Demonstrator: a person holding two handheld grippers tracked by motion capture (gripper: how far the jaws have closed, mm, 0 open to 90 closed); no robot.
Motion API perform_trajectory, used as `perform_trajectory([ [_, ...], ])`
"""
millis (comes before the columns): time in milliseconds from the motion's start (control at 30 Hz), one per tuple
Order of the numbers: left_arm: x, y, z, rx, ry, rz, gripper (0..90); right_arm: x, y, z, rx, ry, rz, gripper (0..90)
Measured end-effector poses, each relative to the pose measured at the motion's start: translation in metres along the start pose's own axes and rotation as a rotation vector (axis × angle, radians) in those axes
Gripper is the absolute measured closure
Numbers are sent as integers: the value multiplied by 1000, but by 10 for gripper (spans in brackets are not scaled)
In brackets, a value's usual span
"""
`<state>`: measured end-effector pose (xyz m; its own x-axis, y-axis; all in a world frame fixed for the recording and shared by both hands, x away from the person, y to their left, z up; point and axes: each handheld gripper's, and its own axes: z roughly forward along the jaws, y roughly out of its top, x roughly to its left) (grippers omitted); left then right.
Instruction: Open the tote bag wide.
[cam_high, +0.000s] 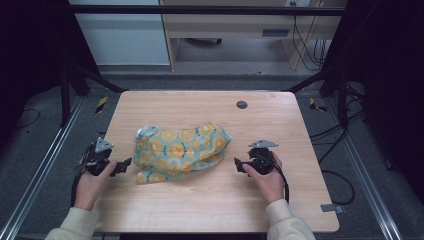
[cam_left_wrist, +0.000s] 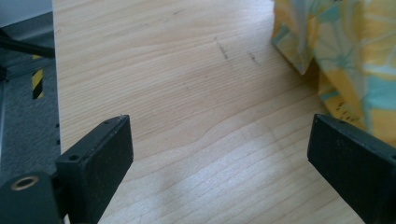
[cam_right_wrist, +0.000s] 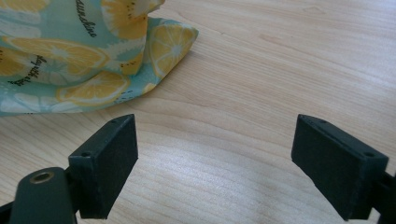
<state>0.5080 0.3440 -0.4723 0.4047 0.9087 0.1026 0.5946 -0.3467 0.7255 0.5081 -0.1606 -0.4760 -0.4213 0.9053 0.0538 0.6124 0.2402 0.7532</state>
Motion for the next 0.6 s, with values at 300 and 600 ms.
perform_trajectory([
  [300, 5, -3, 0, 13, 15, -16, 71, 10, 14, -8, -31, 9, -56, 186],
  [600, 1, -4, 4, 38, 28, 12, 71, 28, 52, -34, -97, 79, -128, 296],
])
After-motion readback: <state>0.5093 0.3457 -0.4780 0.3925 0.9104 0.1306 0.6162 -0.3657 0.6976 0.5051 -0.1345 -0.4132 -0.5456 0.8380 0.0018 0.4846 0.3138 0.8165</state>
